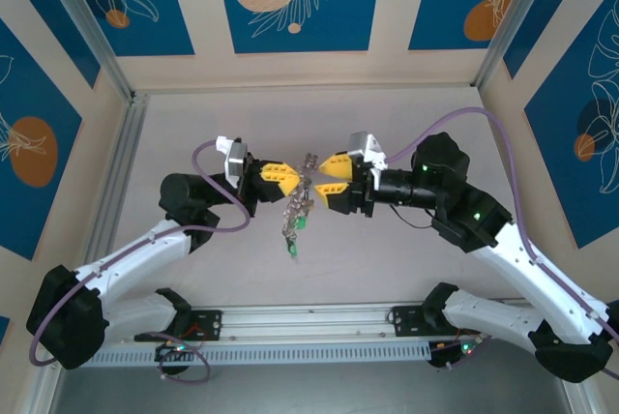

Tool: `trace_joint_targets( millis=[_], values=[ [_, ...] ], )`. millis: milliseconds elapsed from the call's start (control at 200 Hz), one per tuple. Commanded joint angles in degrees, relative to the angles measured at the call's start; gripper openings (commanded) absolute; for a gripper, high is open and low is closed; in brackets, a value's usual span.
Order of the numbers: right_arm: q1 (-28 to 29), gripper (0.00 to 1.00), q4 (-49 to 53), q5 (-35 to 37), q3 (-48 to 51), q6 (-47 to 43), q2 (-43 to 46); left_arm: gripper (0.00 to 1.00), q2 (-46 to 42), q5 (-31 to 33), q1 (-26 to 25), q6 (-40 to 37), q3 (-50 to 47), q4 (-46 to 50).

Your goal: Put the keys on the keyring

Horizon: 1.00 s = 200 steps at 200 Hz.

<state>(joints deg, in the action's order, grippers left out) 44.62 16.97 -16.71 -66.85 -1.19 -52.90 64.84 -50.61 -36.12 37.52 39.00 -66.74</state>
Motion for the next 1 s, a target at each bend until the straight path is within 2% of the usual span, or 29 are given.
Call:
trace_joint_targets(
  millis=[0, 160, 345, 545, 645, 710, 785, 900, 995],
  values=[
    [0.79, 0.38, -1.12, 0.35, -0.01, -0.62, -1.47, 0.0, -0.76, -0.77, 0.21, 1.6, 0.2, -4.64],
    [1.93, 0.36, -3.29, -1.9, -0.45, -0.22, -3.95, 0.0, -1.01, -1.95, 0.24, 2.82, 0.22, -5.16],
    [2.65, 0.35, -3.24, -1.39, -1.71, -0.39, -6.15, 0.0, -1.67, -2.65, 0.24, 3.14, 0.11, -4.81],
    [3.53, 0.0, -2.42, -0.58, -2.15, -1.59, -6.38, 0.0, -2.5, -2.79, 0.19, 2.48, 0.18, -3.38],
    [4.09, 0.0, 0.32, 1.89, -3.1, -3.57, -6.07, 0.0, -3.72, -2.87, 0.23, 0.73, 0.5, 0.22],
    [4.48, 0.0, 4.36, 5.13, -5.33, -6.0, -6.22, 0.0, -6.36, -2.64, 0.24, -4.7, 1.29, 9.68],
    [4.51, 0.0, 9.25, 7.32, -8.55, -9.73, -6.82, 0.0, -11.39, 0.05, 0.19, -16.95, 3.52, 29.87],
    [3.67, 0.0, 18.38, 10.24, -16.57, -14.94, -10.59, 0.31, -15.51, 4.67, 0.23, -31.14, 9.21, 54.38],
    [2.82, 0.0, 29.3, 11.5, -26.65, -17.05, -16.6, 0.35, -16.49, 7.25, 0.13, -36.66, 13.38, 65.36]
  ],
)
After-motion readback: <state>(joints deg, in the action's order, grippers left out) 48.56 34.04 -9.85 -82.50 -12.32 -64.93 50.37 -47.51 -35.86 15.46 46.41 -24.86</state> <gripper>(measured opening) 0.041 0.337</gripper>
